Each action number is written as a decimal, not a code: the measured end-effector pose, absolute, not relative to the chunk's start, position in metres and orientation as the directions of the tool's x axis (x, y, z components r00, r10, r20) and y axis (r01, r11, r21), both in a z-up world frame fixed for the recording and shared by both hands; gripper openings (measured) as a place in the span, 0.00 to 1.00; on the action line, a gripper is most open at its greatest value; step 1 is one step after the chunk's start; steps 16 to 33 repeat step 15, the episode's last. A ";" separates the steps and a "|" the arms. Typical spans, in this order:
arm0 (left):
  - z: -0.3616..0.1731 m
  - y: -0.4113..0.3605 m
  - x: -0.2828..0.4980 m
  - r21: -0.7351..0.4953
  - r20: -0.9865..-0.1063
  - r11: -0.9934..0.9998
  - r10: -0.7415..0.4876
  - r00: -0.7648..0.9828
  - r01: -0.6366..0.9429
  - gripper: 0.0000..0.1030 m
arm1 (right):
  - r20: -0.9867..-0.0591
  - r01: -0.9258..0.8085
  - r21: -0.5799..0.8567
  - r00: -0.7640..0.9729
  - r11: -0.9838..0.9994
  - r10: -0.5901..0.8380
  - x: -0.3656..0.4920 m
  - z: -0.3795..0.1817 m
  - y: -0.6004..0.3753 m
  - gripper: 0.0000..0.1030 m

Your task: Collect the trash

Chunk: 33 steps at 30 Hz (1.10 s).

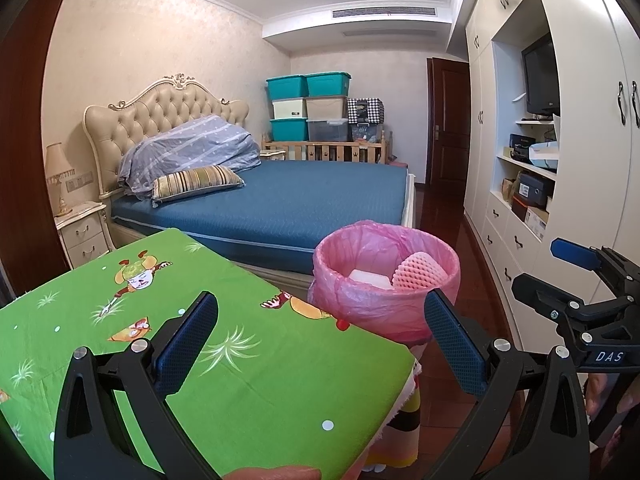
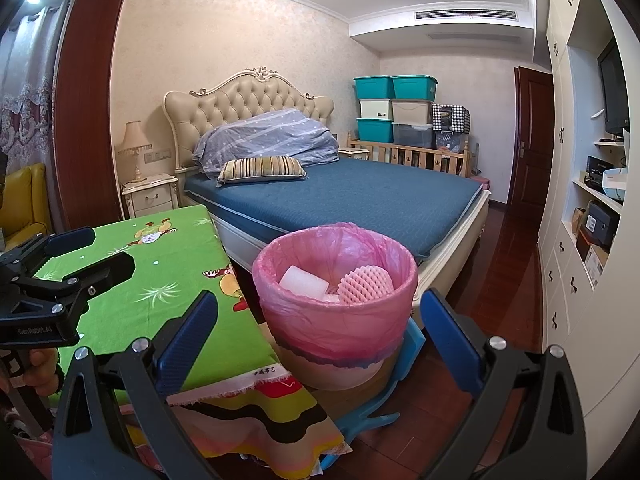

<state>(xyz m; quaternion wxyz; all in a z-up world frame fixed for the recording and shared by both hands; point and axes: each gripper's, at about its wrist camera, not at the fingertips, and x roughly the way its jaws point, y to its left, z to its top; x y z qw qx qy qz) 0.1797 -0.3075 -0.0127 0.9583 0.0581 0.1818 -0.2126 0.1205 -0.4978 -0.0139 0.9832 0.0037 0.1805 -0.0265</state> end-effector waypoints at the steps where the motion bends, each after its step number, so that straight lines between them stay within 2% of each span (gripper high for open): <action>1: -0.013 -0.309 0.180 0.032 -0.374 0.902 -0.389 0.842 0.431 0.94 | -0.354 0.055 -0.003 0.934 0.998 -0.052 0.120 -0.014 -0.498 0.95; 33: -0.012 -0.285 0.182 0.012 -0.387 0.923 -0.351 0.853 0.385 0.94 | -0.363 0.018 -0.016 0.932 1.000 -0.023 0.130 -0.016 -0.481 0.95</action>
